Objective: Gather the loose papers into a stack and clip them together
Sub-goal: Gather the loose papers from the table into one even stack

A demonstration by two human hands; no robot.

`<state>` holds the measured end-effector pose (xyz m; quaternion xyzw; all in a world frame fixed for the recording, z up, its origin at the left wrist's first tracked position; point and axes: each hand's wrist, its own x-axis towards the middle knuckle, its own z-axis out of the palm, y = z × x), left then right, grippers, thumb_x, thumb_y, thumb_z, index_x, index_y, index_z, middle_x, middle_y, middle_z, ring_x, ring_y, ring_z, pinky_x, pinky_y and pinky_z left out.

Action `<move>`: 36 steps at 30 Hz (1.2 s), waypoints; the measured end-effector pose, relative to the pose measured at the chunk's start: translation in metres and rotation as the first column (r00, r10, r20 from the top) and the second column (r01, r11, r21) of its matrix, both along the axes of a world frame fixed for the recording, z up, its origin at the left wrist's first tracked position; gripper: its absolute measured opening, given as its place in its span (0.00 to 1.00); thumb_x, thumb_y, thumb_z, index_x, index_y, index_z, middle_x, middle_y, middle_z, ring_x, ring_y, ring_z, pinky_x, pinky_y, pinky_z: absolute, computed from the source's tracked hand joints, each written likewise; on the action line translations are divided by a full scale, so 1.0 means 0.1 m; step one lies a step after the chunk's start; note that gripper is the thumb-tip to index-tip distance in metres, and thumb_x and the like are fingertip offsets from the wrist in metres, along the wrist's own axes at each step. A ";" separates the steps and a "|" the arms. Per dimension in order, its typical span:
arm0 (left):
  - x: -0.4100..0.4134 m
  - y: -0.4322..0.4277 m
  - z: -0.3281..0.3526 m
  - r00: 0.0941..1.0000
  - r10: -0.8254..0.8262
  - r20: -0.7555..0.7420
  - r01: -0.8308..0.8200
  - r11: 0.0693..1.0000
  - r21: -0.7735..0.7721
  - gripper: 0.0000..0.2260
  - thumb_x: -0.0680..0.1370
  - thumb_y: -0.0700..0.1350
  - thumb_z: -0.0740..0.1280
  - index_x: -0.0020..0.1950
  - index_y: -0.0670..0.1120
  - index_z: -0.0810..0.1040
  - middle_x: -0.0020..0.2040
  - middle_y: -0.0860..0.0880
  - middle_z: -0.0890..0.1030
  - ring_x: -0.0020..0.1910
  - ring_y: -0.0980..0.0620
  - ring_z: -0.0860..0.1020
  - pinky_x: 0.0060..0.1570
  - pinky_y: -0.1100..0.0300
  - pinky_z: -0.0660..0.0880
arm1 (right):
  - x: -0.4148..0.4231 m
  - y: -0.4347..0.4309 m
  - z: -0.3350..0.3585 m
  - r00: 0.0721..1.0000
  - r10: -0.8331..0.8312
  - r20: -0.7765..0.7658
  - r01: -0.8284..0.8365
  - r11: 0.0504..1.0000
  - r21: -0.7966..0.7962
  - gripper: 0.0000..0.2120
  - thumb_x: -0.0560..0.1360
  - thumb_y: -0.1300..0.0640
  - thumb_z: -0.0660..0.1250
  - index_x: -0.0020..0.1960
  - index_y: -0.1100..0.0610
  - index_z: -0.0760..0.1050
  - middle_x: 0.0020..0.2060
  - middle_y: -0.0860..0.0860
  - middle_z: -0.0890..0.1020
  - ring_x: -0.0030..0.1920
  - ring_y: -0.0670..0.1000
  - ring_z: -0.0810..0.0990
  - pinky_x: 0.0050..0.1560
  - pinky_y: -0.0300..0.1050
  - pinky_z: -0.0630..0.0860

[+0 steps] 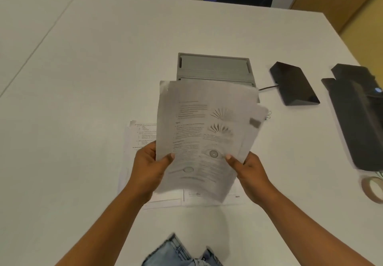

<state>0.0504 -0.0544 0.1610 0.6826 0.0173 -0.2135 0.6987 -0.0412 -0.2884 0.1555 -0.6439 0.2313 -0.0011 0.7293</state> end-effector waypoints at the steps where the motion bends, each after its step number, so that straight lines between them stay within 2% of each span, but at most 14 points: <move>1: 0.02 -0.03 0.00 0.999 -0.005 0.040 0.005 1.000 0.005 0.13 0.76 0.35 0.72 0.53 0.53 0.84 0.49 0.55 0.88 0.47 0.53 0.86 0.42 0.60 0.83 | 0.03 -0.01 0.02 1.000 -0.006 0.011 0.007 1.000 -0.027 0.14 0.76 0.54 0.69 0.61 0.52 0.80 0.56 0.50 0.86 0.57 0.50 0.85 0.51 0.43 0.82; 3: 0.04 -0.07 0.00 0.994 -0.012 0.109 0.009 1.000 0.029 0.14 0.75 0.38 0.73 0.53 0.57 0.84 0.47 0.58 0.87 0.47 0.55 0.85 0.41 0.63 0.83 | 0.10 0.00 0.06 1.000 -0.013 0.028 0.015 0.997 -0.079 0.12 0.74 0.53 0.71 0.57 0.50 0.81 0.53 0.50 0.87 0.55 0.50 0.85 0.48 0.41 0.81; 7: 0.05 -0.10 -0.07 0.987 -0.051 0.155 0.038 0.996 0.085 0.16 0.75 0.41 0.74 0.47 0.66 0.84 0.44 0.62 0.86 0.46 0.59 0.84 0.41 0.66 0.82 | 0.14 0.03 -0.01 1.000 0.027 -0.012 -0.028 0.989 -0.148 0.14 0.75 0.56 0.72 0.61 0.51 0.80 0.53 0.51 0.86 0.55 0.50 0.84 0.50 0.43 0.82; 11: 0.02 -0.08 -0.20 0.994 -0.030 0.105 0.018 0.993 0.117 0.09 0.77 0.46 0.72 0.48 0.62 0.80 0.40 0.58 0.85 0.43 0.56 0.83 0.37 0.66 0.81 | 0.07 0.11 -0.14 0.995 0.077 -0.065 -0.089 0.978 -0.190 0.12 0.76 0.56 0.71 0.58 0.46 0.79 0.55 0.48 0.86 0.55 0.47 0.84 0.49 0.39 0.82; 15: 0.05 0.00 -0.22 0.997 -0.001 0.081 -0.008 0.994 0.112 0.06 0.77 0.47 0.71 0.51 0.59 0.82 0.43 0.58 0.87 0.45 0.53 0.85 0.40 0.61 0.82 | -0.01 0.11 -0.20 0.986 0.133 -0.103 -0.151 0.968 -0.200 0.13 0.78 0.57 0.69 0.61 0.47 0.78 0.54 0.48 0.86 0.42 0.36 0.84 0.38 0.30 0.78; 18: 0.09 0.05 -0.15 0.997 0.064 0.052 -0.066 0.997 0.028 0.07 0.73 0.51 0.73 0.51 0.55 0.85 0.47 0.54 0.88 0.46 0.51 0.86 0.41 0.58 0.83 | -0.05 0.08 -0.23 0.985 0.138 -0.102 -0.155 0.969 -0.193 0.11 0.79 0.56 0.67 0.59 0.45 0.80 0.54 0.44 0.87 0.54 0.43 0.84 0.50 0.37 0.81; 21: 0.11 0.10 -0.12 0.994 0.113 0.005 -0.112 0.993 -0.026 0.12 0.70 0.52 0.74 0.52 0.52 0.85 0.50 0.51 0.88 0.47 0.48 0.87 0.42 0.53 0.84 | -0.06 0.06 -0.25 0.992 0.084 -0.096 -0.096 0.986 -0.136 0.10 0.80 0.57 0.66 0.59 0.51 0.82 0.53 0.48 0.87 0.54 0.50 0.86 0.55 0.46 0.82; 24: 0.04 0.12 -0.18 0.994 0.069 -0.088 -0.071 0.997 -0.017 0.19 0.70 0.54 0.74 0.59 0.51 0.82 0.54 0.51 0.87 0.51 0.47 0.86 0.50 0.46 0.83 | -0.06 0.06 -0.26 0.995 0.025 -0.094 -0.029 0.999 -0.041 0.11 0.80 0.60 0.66 0.60 0.58 0.81 0.52 0.54 0.88 0.54 0.56 0.86 0.56 0.55 0.82; 27: -0.12 0.15 -0.30 0.975 0.022 -0.220 -0.034 0.998 -0.052 0.23 0.73 0.53 0.72 0.67 0.50 0.78 0.60 0.51 0.85 0.60 0.47 0.82 0.63 0.43 0.76 | -0.09 0.09 -0.29 0.995 -0.006 -0.097 0.011 0.999 0.050 0.11 0.80 0.61 0.65 0.61 0.60 0.80 0.54 0.57 0.87 0.55 0.58 0.85 0.56 0.55 0.81; 29: -0.23 0.18 -0.38 0.973 0.037 -0.227 -0.050 0.998 -0.050 0.22 0.75 0.51 0.71 0.68 0.50 0.77 0.62 0.52 0.84 0.62 0.48 0.81 0.66 0.44 0.74 | -0.12 0.11 -0.33 0.995 0.005 -0.100 0.003 0.996 0.086 0.12 0.80 0.61 0.65 0.62 0.60 0.80 0.55 0.57 0.86 0.56 0.57 0.85 0.56 0.53 0.81; 31: -0.31 0.22 -0.44 0.978 0.084 -0.191 -0.086 0.996 -0.004 0.16 0.77 0.49 0.70 0.65 0.52 0.79 0.58 0.53 0.86 0.57 0.51 0.84 0.60 0.50 0.79 | -0.14 0.11 -0.39 0.993 0.019 -0.120 -0.004 0.992 0.123 0.12 0.80 0.62 0.65 0.61 0.59 0.80 0.55 0.56 0.87 0.55 0.56 0.86 0.53 0.48 0.82; 33: -0.33 0.30 -0.49 0.975 0.126 -0.182 -0.124 0.992 0.023 0.10 0.77 0.47 0.70 0.59 0.52 0.81 0.52 0.52 0.88 0.49 0.52 0.86 0.45 0.58 0.84 | -0.14 0.06 -0.46 0.982 -0.027 -0.185 0.046 0.994 0.102 0.09 0.79 0.61 0.67 0.58 0.56 0.81 0.53 0.55 0.87 0.52 0.53 0.87 0.48 0.43 0.82; 34: -0.34 0.35 -0.51 0.974 0.137 -0.179 -0.132 0.991 0.037 0.09 0.77 0.47 0.70 0.57 0.51 0.82 0.50 0.51 0.88 0.47 0.51 0.87 0.40 0.60 0.83 | -0.16 0.03 -0.51 0.968 -0.082 -0.235 0.094 0.995 0.038 0.08 0.79 0.60 0.68 0.56 0.54 0.82 0.51 0.55 0.87 0.50 0.52 0.87 0.46 0.43 0.82; 36: -0.32 0.49 -0.52 0.974 0.157 -0.162 -0.149 0.987 0.065 0.08 0.77 0.46 0.70 0.55 0.50 0.83 0.48 0.51 0.89 0.44 0.50 0.87 0.36 0.62 0.82 | -0.17 -0.08 -0.64 0.917 -0.210 -0.339 0.138 0.964 -0.226 0.06 0.78 0.57 0.69 0.54 0.52 0.81 0.51 0.54 0.86 0.51 0.52 0.85 0.51 0.46 0.81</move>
